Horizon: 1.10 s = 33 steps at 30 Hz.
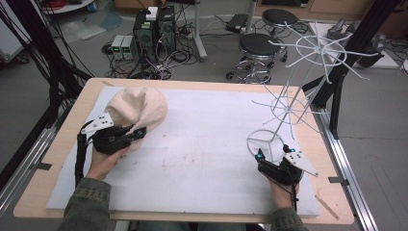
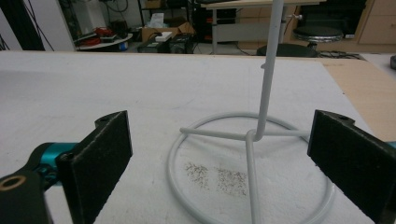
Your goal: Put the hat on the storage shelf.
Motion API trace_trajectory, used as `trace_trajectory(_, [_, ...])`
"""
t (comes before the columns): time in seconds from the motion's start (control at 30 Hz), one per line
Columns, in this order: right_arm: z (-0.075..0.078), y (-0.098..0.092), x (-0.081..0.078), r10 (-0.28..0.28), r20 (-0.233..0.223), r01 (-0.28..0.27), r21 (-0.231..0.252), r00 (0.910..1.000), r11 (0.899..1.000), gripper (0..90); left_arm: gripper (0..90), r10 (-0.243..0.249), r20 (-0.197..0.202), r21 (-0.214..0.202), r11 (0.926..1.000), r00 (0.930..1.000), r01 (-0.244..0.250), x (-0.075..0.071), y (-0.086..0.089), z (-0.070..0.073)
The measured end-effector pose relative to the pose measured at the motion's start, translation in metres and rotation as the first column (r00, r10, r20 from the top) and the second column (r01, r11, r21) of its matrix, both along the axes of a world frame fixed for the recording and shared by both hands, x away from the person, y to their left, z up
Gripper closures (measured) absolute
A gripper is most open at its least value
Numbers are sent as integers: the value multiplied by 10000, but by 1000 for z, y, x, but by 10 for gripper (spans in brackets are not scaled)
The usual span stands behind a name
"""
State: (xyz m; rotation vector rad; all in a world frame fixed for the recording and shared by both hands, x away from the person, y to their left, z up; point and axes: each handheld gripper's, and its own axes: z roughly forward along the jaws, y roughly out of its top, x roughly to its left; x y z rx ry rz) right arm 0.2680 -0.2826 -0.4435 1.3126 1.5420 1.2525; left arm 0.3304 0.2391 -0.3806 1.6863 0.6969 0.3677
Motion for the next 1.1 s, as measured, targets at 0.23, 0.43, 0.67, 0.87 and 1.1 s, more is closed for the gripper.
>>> trace_trajectory(0.23, [0,0,0,8,14,-8,-20,10000,10000,56,806,-544,733,-335,9978,9958,570,-9,1,20])
trace_trajectory(0.43, [1,0,-1,-30,29,30,7,10000,10000,56,803,-862,1497,-867,9912,9850,999,-17,-2,47])
trace_trajectory(0.67, [1,2,-3,132,119,-133,41,9998,9999,55,801,-998,2001,-745,9904,9747,1167,-24,-8,80])
trace_trajectory(0.87, [1,4,-6,246,131,-245,-48,9996,9997,55,801,-1125,2563,-741,9880,9600,1356,-32,-19,109])
trace_trajectory(1.1, [2,5,-9,304,118,-303,-54,9995,9995,56,801,-1329,2995,-682,9847,9448,1601,-37,-28,134])
